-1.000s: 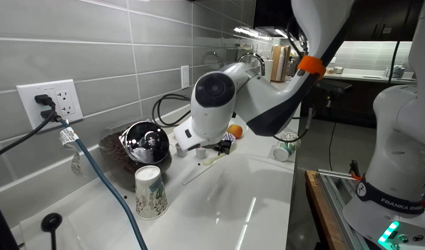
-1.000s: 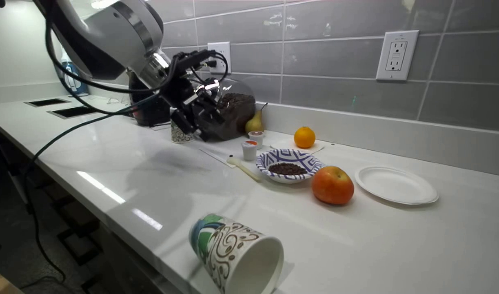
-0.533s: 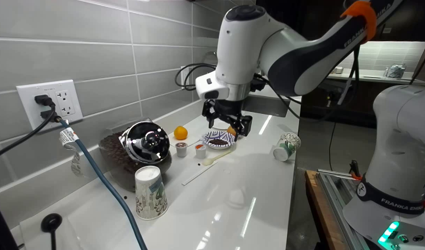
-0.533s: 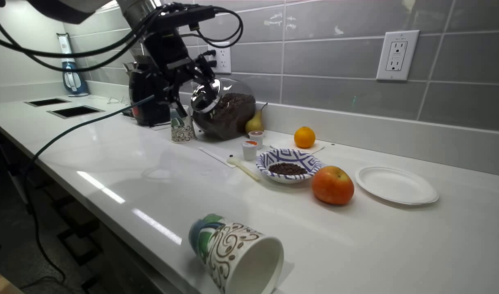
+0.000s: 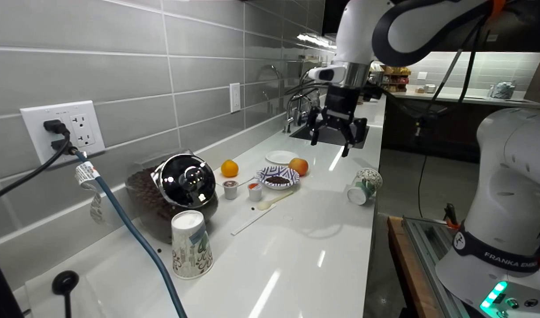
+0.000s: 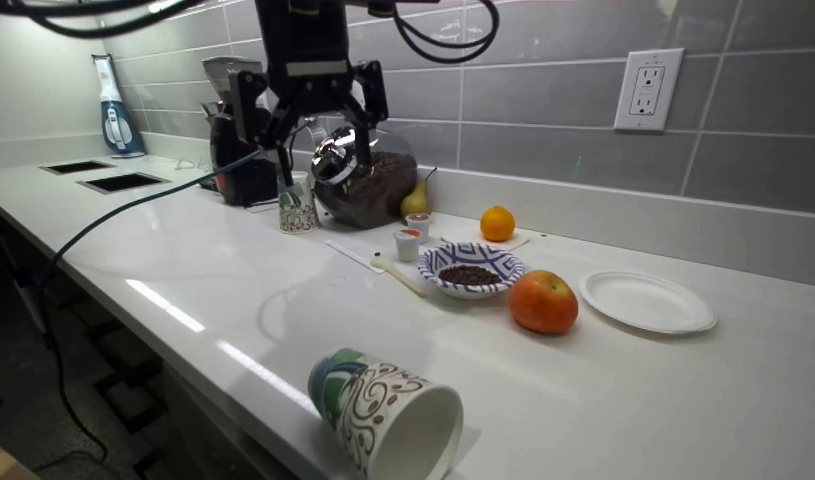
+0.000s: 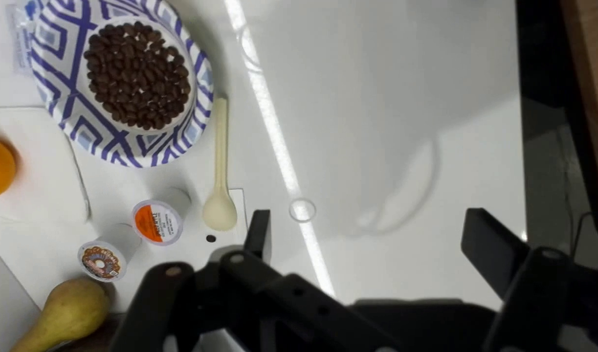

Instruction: Place the coffee pod upright

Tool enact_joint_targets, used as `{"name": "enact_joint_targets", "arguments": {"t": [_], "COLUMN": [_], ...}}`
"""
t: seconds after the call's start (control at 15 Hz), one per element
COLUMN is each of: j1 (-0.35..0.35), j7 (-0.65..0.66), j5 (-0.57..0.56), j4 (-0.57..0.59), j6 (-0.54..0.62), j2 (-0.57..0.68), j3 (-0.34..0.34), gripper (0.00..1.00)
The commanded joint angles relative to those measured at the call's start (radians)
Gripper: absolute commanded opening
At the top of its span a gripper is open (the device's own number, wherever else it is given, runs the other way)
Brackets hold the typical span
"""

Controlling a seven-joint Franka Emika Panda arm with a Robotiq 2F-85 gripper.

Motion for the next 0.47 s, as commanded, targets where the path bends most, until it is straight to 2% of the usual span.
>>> {"name": "enact_joint_targets", "arguments": {"t": [0.0,0.13,0.4], "j1": [-0.039,-0.048,-0.044], "j7": [-0.049,-0.072,-0.072], "j5": [0.039,0.051,0.055], "j4": [-0.006,-0.021,-0.032], "j6": [-0.029,-0.051,-0.053], "j2": [-0.038,-0.095,-0.109], "j3": [-0.002,-0.026,-0.022], "gripper": [1.0,1.0,1.0]}}
